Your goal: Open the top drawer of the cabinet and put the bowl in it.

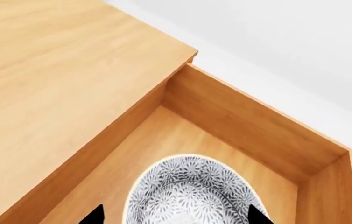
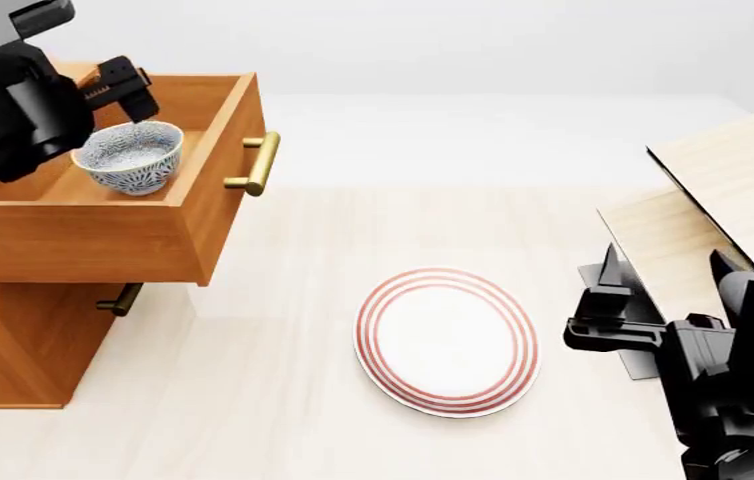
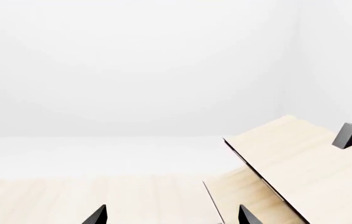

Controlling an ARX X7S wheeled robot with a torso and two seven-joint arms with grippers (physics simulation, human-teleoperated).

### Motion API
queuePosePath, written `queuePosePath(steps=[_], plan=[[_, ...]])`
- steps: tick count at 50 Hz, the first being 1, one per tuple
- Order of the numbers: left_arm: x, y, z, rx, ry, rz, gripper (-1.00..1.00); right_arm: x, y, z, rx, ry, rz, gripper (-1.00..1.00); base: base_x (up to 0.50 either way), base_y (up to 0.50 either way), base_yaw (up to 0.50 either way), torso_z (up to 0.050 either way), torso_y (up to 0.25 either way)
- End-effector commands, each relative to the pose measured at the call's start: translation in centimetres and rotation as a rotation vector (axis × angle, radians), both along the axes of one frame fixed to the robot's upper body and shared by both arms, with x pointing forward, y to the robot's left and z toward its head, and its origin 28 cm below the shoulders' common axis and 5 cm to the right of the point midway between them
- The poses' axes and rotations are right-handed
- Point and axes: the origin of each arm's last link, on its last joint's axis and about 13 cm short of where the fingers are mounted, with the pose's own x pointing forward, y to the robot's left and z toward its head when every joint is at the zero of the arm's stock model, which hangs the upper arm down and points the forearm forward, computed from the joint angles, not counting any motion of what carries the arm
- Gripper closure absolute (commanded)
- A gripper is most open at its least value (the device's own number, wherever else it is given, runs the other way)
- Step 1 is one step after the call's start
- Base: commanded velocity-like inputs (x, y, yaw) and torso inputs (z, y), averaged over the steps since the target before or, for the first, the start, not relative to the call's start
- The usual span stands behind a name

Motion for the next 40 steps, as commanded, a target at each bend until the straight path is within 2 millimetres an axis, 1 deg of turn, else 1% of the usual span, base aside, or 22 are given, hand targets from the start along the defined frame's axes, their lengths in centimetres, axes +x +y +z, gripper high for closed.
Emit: queuePosePath(steps=[1,6,13,17,25,31,40], plan=[[-0.7,0.0,1.5,0.03,-0.058,-0.017,-1.0,0.0,0.0,0.0,0.0,-0.002,0.0,-1.0,0.0,0.0,0.0,0.0,0.0],[-1.8,-0.3,2.2,0.088,-0.101,-0.039,-1.0,-0.1,0.0,0.2,-0.001,-0.008,0.001,-1.0,0.0,0.0,0.0,0.0,0.0],[-3.6,-0.6,2.5,0.135,-0.161,-0.072,-1.0,-0.3,0.1,0.3,-0.002,-0.015,0.003,-1.0,0.0,0.0,0.0,0.0,0.0],[-5.0,-1.1,2.4,0.151,-0.198,-0.119,-1.0,-0.4,0.1,0.4,-0.003,-0.02,0.004,-1.0,0.0,0.0,0.0,0.0,0.0],[-7.6,-1.7,1.9,0.192,-0.277,-0.183,-1.0,-0.6,0.3,0.4,-0.005,-0.028,0.012,-1.0,0.0,0.0,0.0,0.0,0.0],[-10.0,-2.2,1.4,0.27,-0.377,-0.23,-1.0,-0.7,0.4,0.5,-0.002,-0.039,0.016,-1.0,0.0,0.0,0.0,0.0,0.0],[-13.2,-2.8,-0.1,0.372,-0.511,-0.287,-1.0,-1.2,0.5,0.9,-0.007,-0.067,0.021,-1.0,0.0,0.0,0.0,0.0,0.0]])
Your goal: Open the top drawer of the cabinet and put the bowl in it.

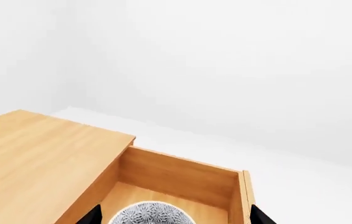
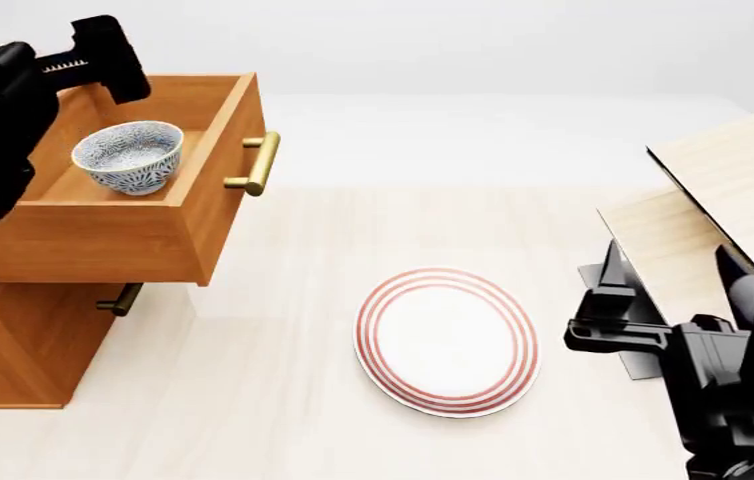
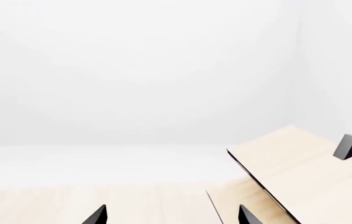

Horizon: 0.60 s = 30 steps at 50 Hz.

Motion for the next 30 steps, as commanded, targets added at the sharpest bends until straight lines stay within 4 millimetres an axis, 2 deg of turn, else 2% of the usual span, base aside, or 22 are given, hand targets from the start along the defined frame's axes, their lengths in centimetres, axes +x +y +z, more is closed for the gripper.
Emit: queuePosePath(steps=[1,8,17,30], plan=[[-4.4,-1.0,-1.7,0.133,-0.162,-0.088,-1.0,-0.6,0.2,0.5,-0.007,-0.031,0.007,-1.0,0.0,0.0,0.0,0.0,0.0],[-7.4,-1.3,-2.3,0.148,-0.267,-0.203,-1.0,-1.3,0.4,1.3,-0.02,-0.064,0.011,-1.0,0.0,0.0,0.0,0.0,0.0],[-10.8,-1.2,-1.9,0.157,-0.341,-0.24,-1.0,-1.7,0.5,3.2,-0.043,-0.121,0.021,-1.0,0.0,0.0,0.0,0.0,0.0],[-14.7,-1.3,-1.1,0.192,-0.433,-0.274,-1.0,-4.0,0.4,5.8,-0.073,-0.234,0.008,-1.0,0.0,0.0,0.0,0.0,0.0]])
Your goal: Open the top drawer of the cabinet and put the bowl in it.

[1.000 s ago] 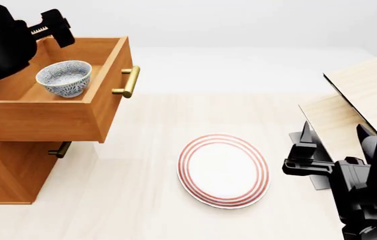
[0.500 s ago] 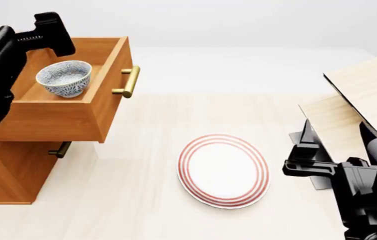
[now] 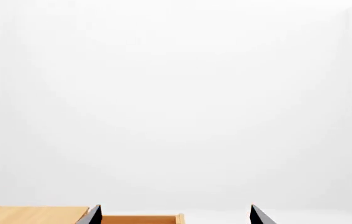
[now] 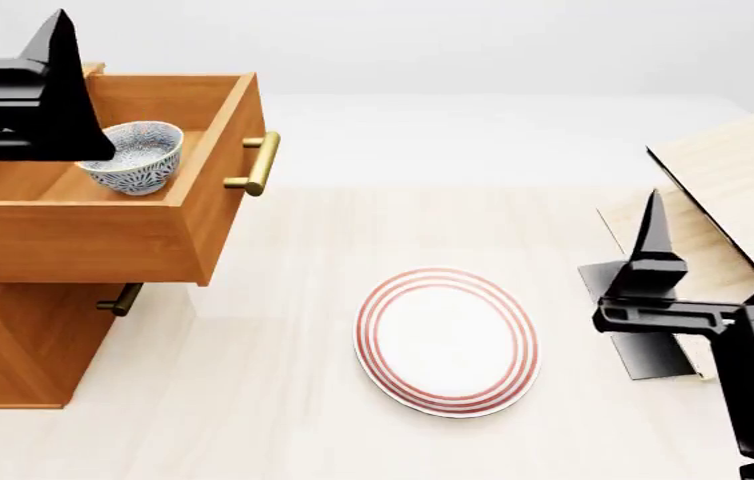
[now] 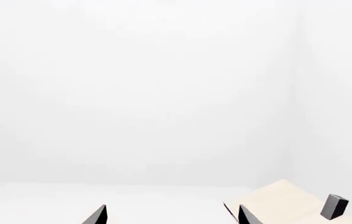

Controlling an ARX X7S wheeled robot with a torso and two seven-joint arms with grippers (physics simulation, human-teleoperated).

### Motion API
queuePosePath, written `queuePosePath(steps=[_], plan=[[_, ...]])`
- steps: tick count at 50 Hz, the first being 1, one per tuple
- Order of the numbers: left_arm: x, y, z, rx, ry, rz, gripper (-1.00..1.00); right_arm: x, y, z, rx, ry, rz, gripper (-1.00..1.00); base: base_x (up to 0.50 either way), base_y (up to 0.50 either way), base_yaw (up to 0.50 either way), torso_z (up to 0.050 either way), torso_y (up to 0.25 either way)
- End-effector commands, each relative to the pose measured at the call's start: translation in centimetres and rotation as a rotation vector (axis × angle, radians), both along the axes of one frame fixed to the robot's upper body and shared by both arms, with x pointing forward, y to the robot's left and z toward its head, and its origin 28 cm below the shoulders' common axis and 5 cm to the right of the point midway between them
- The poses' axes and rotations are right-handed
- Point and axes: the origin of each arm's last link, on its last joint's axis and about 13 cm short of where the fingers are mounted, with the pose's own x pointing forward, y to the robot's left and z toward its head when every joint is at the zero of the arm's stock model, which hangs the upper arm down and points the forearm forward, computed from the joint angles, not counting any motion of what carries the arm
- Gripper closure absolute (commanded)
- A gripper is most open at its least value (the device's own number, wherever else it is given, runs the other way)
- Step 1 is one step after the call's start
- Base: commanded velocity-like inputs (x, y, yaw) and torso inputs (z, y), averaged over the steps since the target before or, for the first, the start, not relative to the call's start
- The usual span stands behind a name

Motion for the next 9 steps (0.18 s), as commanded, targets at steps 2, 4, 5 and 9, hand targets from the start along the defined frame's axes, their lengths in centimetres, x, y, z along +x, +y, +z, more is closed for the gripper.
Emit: queuePosePath(steps=[2,4,5,9], plan=[[-4.0,-0.5,0.2,0.051,-0.086,-0.057,-1.0,-2.0,0.0,1.9,-0.026,-0.084,-0.006,-1.0,0.0,0.0,0.0,0.0,0.0],[-4.3,-0.6,0.2,0.055,-0.093,-0.062,-1.0,-2.3,0.1,2.0,-0.03,-0.094,-0.005,-1.0,0.0,0.0,0.0,0.0,0.0],[-4.4,-0.6,0.3,0.056,-0.096,-0.063,-1.0,-2.4,0.1,2.0,-0.034,-0.098,-0.005,-1.0,0.0,0.0,0.0,0.0,0.0],[-4.8,-0.5,-0.1,0.057,-0.098,-0.067,-1.0,-2.8,0.2,2.0,-0.042,-0.109,-0.004,-1.0,0.0,0.0,0.0,0.0,0.0]])
